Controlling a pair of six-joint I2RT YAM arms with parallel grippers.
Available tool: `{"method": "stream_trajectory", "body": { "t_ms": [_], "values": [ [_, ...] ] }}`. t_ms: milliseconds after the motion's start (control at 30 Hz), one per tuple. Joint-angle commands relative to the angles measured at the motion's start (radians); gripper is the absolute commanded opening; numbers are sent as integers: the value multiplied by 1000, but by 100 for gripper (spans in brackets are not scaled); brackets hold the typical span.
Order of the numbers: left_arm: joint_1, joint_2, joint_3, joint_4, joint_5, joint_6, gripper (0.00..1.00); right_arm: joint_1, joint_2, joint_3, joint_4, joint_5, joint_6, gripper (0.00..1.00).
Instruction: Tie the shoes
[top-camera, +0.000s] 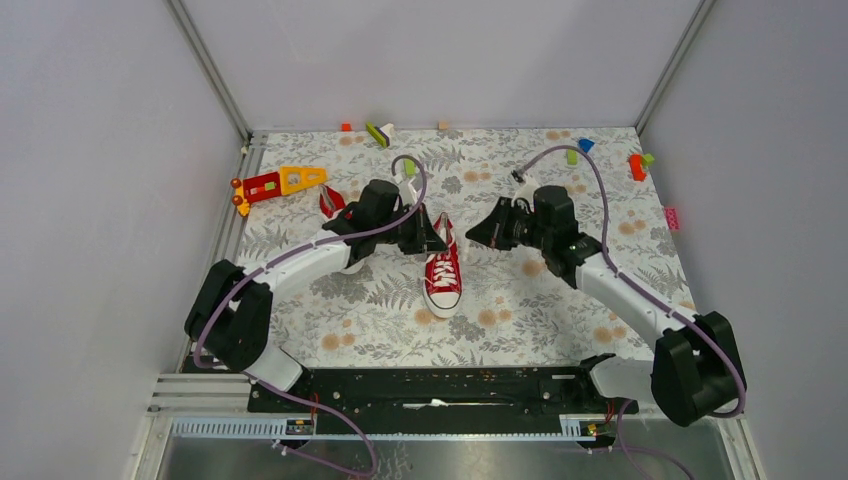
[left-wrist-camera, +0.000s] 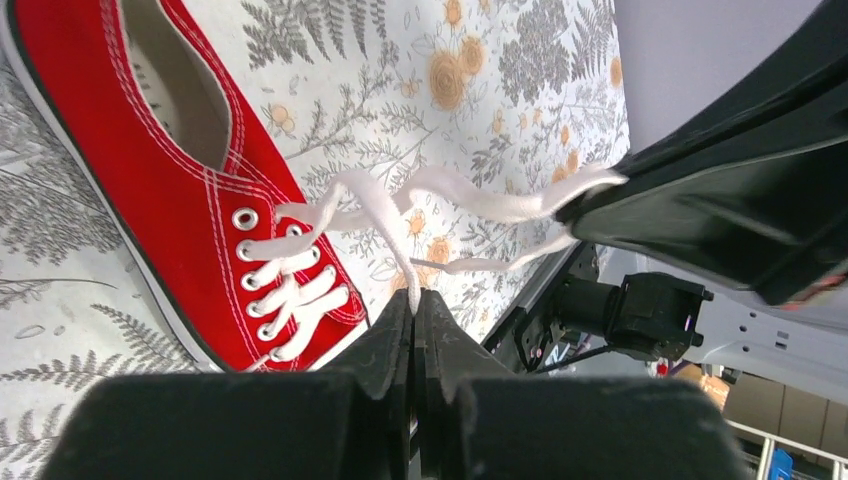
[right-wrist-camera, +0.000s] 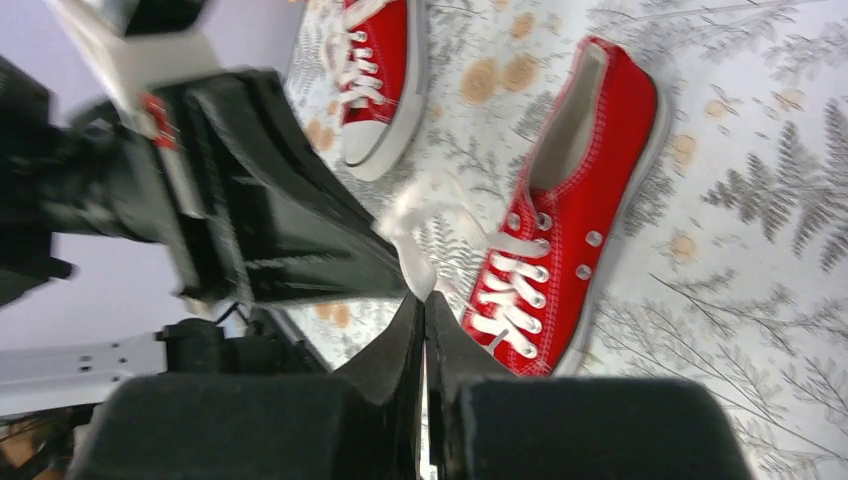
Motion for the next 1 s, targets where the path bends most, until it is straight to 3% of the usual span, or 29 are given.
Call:
{"method": "stream_trajectory", "body": {
  "t_ms": [0, 267, 533, 667, 733, 967],
  "values": [
    [-41, -31, -29, 106, -1, -41, 0, -3, 43, 159, -213, -152, 16, 0],
    [-174, -12, -108, 313, -226, -185, 0, -35, 59, 261, -346, -243, 86, 0],
    [-287, -14, -230, 499, -519, -249, 1, -82, 87, 329, -345, -325, 171, 0],
    [-350, -23, -277, 580, -674, -249, 1, -90, 131, 336, -215, -384, 302, 0],
    [-370, -11, -280, 623, -699, -242, 2, -91, 158, 333, -137, -416, 360, 0],
    [-392, 62, -287, 899, -668, -369, 1, -97, 215, 390, -119, -435, 396, 0]
  ]
}}
